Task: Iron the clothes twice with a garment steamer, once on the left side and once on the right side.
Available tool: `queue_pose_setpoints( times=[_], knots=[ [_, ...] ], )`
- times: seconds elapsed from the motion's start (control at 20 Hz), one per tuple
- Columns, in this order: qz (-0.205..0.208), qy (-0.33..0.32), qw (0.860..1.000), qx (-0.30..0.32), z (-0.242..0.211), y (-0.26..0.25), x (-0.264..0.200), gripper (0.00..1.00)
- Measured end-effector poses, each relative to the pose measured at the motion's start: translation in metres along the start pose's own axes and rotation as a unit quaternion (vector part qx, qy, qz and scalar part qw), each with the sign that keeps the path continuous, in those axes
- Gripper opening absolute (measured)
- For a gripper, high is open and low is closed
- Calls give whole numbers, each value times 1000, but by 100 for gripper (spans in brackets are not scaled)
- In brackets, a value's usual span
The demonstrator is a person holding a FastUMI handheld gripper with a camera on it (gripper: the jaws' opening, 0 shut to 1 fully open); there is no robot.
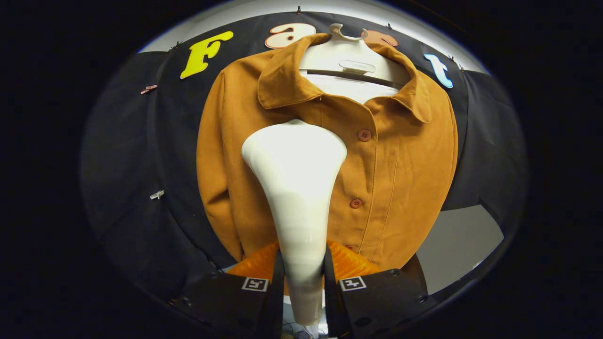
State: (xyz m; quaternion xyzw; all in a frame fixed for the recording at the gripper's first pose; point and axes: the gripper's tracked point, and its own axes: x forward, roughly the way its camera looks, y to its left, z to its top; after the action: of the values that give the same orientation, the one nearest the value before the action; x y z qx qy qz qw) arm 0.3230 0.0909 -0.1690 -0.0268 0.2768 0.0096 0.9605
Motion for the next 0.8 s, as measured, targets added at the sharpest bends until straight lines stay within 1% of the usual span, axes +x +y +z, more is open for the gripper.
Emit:
queue_pose_setpoints(
  times=[0.2, 0.35, 0.8],
  knots=[
    [-21, 18, 1000, -3, -13, -4, 3, 40],
    [-29, 37, 999, -3, -28, -3, 6, 40],
    [-45, 103, 994, -3, -91, 0, 12, 40]
  ],
)
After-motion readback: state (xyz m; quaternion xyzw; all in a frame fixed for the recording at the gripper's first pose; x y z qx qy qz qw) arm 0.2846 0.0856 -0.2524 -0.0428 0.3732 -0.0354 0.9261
